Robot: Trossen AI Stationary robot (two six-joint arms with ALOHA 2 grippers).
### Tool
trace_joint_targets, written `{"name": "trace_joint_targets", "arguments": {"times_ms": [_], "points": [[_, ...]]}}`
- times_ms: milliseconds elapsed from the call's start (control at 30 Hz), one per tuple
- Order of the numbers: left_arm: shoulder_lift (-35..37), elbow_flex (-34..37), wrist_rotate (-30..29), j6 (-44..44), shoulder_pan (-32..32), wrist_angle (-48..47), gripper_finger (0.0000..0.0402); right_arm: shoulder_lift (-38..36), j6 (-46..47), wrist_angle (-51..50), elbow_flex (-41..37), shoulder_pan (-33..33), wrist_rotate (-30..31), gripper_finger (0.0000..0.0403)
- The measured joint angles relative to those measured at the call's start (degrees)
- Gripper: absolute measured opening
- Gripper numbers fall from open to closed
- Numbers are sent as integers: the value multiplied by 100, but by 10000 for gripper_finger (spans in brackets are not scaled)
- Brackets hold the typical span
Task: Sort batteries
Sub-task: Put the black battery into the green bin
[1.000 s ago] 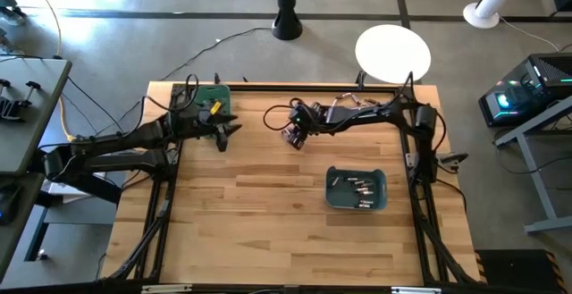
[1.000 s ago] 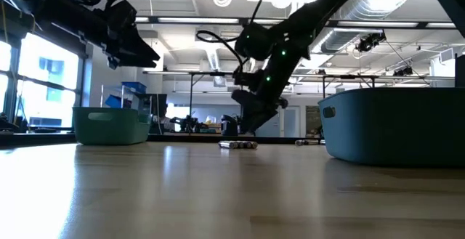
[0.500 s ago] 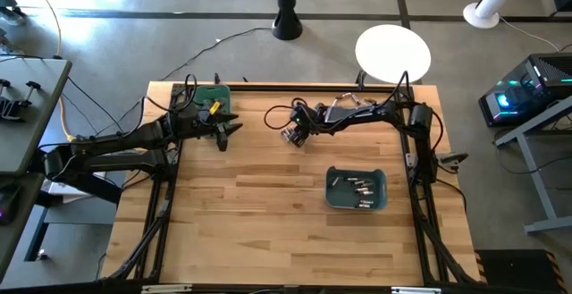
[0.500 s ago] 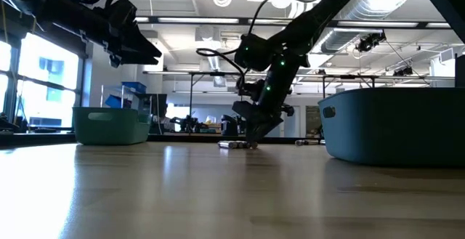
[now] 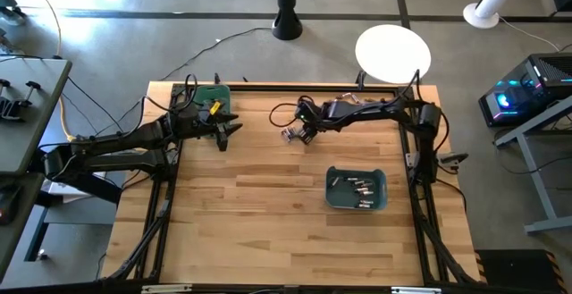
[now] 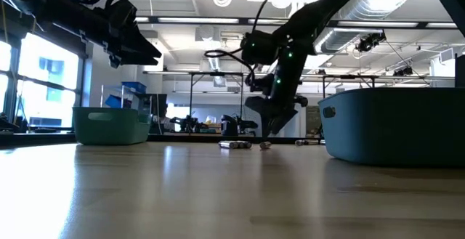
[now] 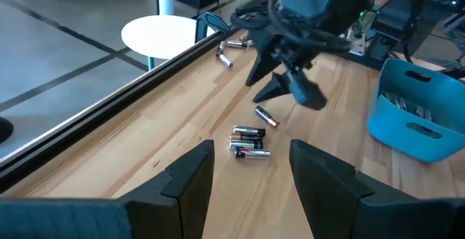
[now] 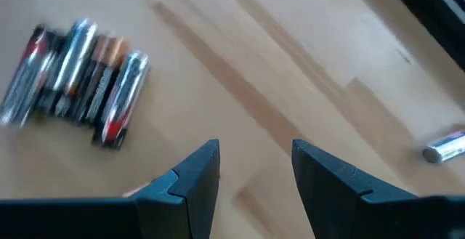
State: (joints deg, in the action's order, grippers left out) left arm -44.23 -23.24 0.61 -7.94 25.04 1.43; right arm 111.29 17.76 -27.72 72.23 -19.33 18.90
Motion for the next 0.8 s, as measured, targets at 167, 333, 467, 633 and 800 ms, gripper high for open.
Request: {"name": "trace_joint_targets", "arguments": {"times_ms": [167, 333, 467, 633, 800], "points": [[-11, 0, 1, 9, -4, -31, 172, -153, -1886, -491, 0, 73, -247, 167], [-62, -2, 2, 13, -2, -27, 172, -64, -4392, -733, 2, 42, -910, 167], [-171, -2, 2, 15, -4, -30, 172, 36, -6300, -939, 4, -76, -1311, 167], [-338, -2, 2, 52, -4, -30, 172, 195, -6681, -805, 20, -223, -1381, 166], [-429, -2, 4, 68, -9, -26, 172, 171, -6579, -763, 12, -274, -1478, 153]]}}
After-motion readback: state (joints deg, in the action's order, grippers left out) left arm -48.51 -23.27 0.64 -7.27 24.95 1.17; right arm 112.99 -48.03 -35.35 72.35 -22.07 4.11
